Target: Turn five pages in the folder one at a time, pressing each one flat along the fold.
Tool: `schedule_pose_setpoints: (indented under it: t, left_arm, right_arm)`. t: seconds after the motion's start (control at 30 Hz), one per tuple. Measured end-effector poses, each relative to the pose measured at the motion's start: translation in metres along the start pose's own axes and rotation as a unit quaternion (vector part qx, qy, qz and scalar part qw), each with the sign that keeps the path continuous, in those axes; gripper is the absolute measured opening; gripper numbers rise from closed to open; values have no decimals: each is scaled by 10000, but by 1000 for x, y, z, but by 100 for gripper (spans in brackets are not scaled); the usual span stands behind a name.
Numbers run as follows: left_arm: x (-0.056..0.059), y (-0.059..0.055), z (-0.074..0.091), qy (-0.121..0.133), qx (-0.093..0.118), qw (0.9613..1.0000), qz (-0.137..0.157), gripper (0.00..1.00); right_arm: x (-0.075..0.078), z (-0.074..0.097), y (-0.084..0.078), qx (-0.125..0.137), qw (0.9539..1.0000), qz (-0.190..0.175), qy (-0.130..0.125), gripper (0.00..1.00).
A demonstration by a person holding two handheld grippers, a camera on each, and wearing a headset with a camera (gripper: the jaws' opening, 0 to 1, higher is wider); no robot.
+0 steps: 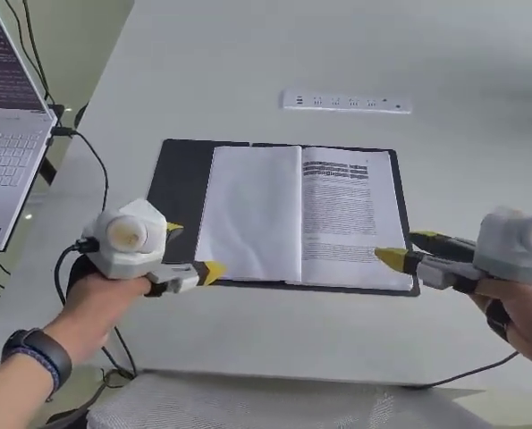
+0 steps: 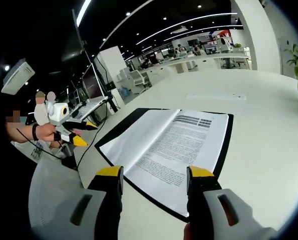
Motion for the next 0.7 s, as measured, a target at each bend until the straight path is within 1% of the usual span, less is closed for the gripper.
schedule_pose_setpoints:
  t: [0.1, 0.3, 0.37, 0.47, 0.57, 0.7]
  left_arm:
    - [1, 3, 5, 9, 71, 10000, 45, 63]
    - [5, 7, 16, 69, 232, 9996, 144, 67]
    - [5, 7, 20, 134, 285, 9993, 219, 67]
    - [7, 5, 25, 212, 348, 9987, 305, 70]
    - [11, 3, 30, 249, 368, 9984, 341, 71]
    - [14, 2, 33, 289, 393, 9981, 389, 72]
  right_arm:
    - [-2, 6, 0, -42, 9998, 184, -25, 54]
    - [-9, 17, -8, -169, 9991, 368, -125, 62]
    - [-13, 21, -10, -173, 9989, 406, -156, 64]
    - [-23, 25, -10, -175, 9988, 432, -171, 67]
    - [-32, 32, -15, -275, 9982, 492, -203, 70]
    - [-37, 36, -21, -325, 9983, 441, -212, 71]
Point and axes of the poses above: the centre of the closed fingertips' face, and the gripper's own axes: z roughly backward along the fingers, x roughly to its right, y roughly out of its top, the point moved 6 cm from there along z, roughly backward along the fingers, and after that the axes turned 14 degrees about x, right-handed, at the moved point
